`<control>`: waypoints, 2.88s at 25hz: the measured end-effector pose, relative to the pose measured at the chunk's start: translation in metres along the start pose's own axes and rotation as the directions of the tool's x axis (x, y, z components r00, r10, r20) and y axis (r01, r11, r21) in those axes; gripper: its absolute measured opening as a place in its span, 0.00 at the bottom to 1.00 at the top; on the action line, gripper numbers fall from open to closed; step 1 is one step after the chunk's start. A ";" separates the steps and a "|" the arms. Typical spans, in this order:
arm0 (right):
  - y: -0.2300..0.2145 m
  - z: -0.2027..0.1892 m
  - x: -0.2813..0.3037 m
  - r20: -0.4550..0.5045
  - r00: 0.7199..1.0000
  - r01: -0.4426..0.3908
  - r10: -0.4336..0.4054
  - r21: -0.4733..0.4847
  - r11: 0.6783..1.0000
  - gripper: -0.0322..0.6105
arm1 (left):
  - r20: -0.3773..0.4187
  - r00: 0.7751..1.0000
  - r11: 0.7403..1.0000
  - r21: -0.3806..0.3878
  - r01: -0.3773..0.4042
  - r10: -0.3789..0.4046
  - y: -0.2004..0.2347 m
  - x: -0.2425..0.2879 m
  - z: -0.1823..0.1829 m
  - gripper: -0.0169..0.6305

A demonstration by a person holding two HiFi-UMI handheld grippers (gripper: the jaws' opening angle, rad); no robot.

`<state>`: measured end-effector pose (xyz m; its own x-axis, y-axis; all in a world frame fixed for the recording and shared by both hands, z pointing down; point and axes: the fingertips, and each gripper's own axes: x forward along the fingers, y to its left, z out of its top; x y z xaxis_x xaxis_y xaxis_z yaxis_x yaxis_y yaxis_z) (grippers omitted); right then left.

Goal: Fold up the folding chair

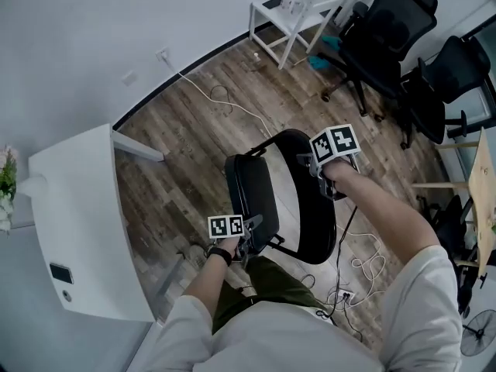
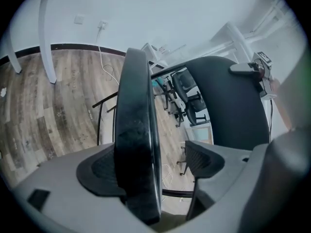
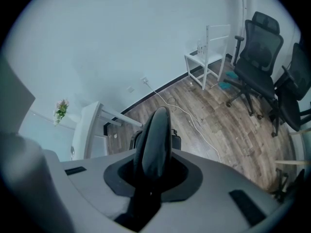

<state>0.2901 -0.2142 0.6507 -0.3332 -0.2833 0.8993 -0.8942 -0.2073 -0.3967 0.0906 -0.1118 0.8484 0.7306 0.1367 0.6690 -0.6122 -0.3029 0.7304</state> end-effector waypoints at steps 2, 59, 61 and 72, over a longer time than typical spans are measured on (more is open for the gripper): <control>-0.004 0.001 -0.006 -0.001 1.000 0.008 -0.008 -0.002 1.000 0.17 | -0.006 1.000 1.000 0.005 0.005 -0.005 -0.022 0.009 0.001 0.65; 0.040 -0.006 -0.010 -0.149 0.988 -0.030 0.042 0.082 0.996 0.32 | -0.003 0.999 0.810 0.585 0.044 -0.052 -0.299 -0.074 -0.031 0.69; 0.046 -0.005 -0.006 -0.153 0.988 -0.021 0.032 0.078 0.997 0.32 | 0.004 1.000 0.810 0.586 0.009 -0.014 -0.295 -0.074 -0.033 0.69; 0.108 0.001 0.021 -0.187 0.982 -0.029 0.028 -0.005 1.000 0.35 | 0.100 0.984 0.775 0.607 -0.176 0.145 -0.253 -0.082 -0.033 0.69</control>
<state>0.1863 -0.2437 0.6268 -0.4078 -0.1088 0.9066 -0.8856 -0.1945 -0.4217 0.1760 -0.0151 0.6133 0.6606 -0.0040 0.7507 -0.4192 -0.8315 0.3644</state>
